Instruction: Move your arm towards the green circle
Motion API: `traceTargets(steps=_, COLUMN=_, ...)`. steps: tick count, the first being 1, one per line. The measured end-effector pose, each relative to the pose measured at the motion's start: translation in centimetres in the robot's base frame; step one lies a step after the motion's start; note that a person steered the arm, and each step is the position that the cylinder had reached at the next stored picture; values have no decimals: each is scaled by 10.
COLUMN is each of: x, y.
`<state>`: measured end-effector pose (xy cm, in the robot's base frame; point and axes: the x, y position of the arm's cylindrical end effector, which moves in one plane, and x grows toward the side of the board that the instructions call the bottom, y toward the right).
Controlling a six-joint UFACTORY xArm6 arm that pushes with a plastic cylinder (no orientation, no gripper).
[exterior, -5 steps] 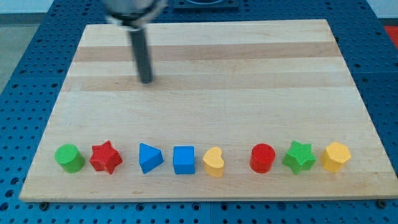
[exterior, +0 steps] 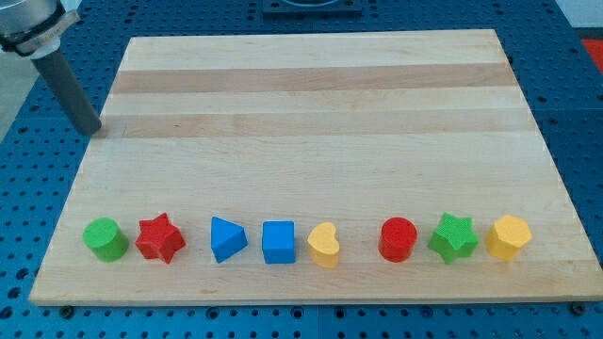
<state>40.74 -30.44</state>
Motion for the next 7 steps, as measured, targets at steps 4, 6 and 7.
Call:
traceTargets(steps=4, x=167, y=0)
traceTargets(steps=6, x=196, y=29)
traceTargets(steps=7, x=195, y=53)
